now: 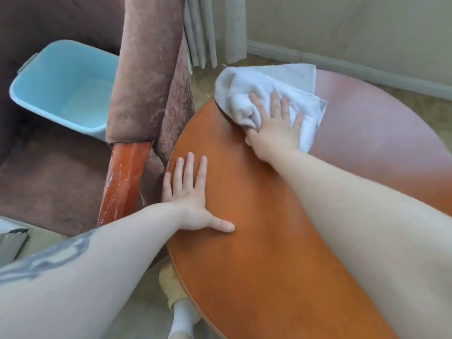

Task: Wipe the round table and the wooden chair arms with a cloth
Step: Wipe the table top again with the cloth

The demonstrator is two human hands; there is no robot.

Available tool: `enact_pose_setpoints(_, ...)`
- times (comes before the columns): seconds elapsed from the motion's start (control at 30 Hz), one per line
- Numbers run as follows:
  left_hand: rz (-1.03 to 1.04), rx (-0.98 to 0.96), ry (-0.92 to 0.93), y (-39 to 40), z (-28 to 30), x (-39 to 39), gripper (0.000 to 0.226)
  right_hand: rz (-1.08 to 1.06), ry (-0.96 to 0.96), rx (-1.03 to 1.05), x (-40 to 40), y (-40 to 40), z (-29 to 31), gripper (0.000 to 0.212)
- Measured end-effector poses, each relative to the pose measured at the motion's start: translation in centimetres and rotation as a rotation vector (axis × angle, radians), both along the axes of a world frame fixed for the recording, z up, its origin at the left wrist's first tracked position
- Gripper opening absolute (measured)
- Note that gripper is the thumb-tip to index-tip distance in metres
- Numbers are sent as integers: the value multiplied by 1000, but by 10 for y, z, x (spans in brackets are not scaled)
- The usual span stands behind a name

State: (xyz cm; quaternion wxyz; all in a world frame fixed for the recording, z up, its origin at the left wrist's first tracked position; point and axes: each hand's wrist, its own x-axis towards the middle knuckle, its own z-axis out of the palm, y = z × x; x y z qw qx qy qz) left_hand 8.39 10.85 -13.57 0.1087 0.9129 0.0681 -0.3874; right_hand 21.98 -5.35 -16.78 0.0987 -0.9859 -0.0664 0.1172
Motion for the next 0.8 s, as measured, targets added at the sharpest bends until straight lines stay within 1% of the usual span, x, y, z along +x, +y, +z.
enact_pose_setpoints(0.03,-7,-6,24,2,0,-1,154,-88,12,-14,13,-17,-1,76)
enact_pose_setpoints(0.07,-15,-10,32,3,-2,-2,155,-221,33,-22,26,-34,-2,77)
enact_pose_setpoints(0.13,-24,-9,38,4,-3,-2,155,-550,131,-44,48,-65,1,72)
enact_pose_setpoints(0.17,-27,-7,42,4,-2,-2,154,-673,182,-54,57,-71,4,68)
enact_pose_setpoints(0.2,-32,-6,49,5,-1,-1,154,-735,195,-43,62,-69,7,64)
enact_pose_setpoints(0.23,-35,-6,60,5,0,0,154,-714,169,-27,62,-60,10,61)
enact_pose_setpoints(0.27,-36,-3,71,4,0,0,154,-613,119,-6,55,-46,12,58)
enact_pose_setpoints(0.3,-35,2,77,4,1,-1,155,-435,57,11,45,-32,9,58)
enact_pose_setpoints(0.37,-34,3,84,5,1,0,157,32,-35,-4,20,-8,3,64)
enact_pose_setpoints(0.43,-37,-6,107,7,2,2,160,375,4,-35,25,-20,8,69)
enact_pose_setpoints(0.47,-40,-12,124,7,3,3,161,489,39,-67,41,-38,15,71)
enact_pose_setpoints(0.5,-44,-14,134,7,5,4,162,532,66,-100,56,-57,21,72)
enact_pose_setpoints(0.53,-48,-12,137,7,5,4,162,503,74,-121,69,-77,26,71)
enact_pose_setpoints(0.57,-49,-10,136,7,5,3,162,397,73,-119,76,-99,27,70)
enact_pose_setpoints(0.6,-49,-7,134,7,4,3,162,225,68,-103,76,-119,27,70)
enact_pose_setpoints(0.67,-54,0,123,7,2,3,162,-199,56,-39,56,-157,25,69)
enact_pose_setpoints(0.73,-59,6,112,8,1,2,161,-543,3,1,14,-185,22,68)
enact_pose_setpoints(0.8,-66,14,99,8,-1,2,162,-744,-58,-13,-42,-199,19,69)
